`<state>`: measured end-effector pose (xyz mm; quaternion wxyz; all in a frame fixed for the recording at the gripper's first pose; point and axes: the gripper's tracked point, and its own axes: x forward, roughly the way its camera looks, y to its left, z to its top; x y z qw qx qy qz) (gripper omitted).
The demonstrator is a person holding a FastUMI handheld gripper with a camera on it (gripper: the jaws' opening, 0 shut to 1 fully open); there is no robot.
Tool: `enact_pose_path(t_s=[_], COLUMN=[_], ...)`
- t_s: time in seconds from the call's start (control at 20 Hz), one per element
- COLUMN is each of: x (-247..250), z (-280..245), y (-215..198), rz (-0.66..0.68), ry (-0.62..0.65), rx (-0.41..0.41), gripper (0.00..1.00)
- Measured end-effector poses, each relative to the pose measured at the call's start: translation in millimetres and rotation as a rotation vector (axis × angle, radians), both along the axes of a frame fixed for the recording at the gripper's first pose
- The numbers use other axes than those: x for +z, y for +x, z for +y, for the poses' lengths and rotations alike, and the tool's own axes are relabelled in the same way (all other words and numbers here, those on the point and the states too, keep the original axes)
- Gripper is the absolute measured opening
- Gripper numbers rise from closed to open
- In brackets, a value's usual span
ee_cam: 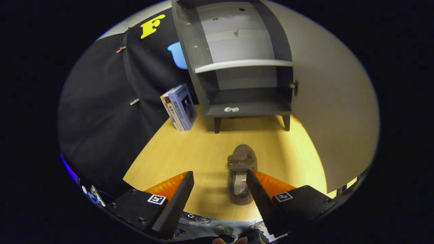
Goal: Open the shoe cabinet door, grab the shoes and put them into the shoe cabinet, then close the shoe cabinet door.
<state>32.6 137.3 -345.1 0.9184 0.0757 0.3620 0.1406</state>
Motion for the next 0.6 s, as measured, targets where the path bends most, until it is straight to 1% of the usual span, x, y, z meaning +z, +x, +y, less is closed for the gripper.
enact_pose_path(t_s=[0.25,0.4,0.55,0.6], x=[-70.2,-101.9,-124.6,-131.0], z=[14.0,17.8,21.6,23.8], y=[22.6,33.5,51.7,58.6], rz=[0.066,0.101,0.106,0.103], ry=[-0.040,-0.047,-0.045,-0.043], rx=[0.005,-0.019,-0.049,-0.052], gripper=[0.99,0.98,0.99,0.96])
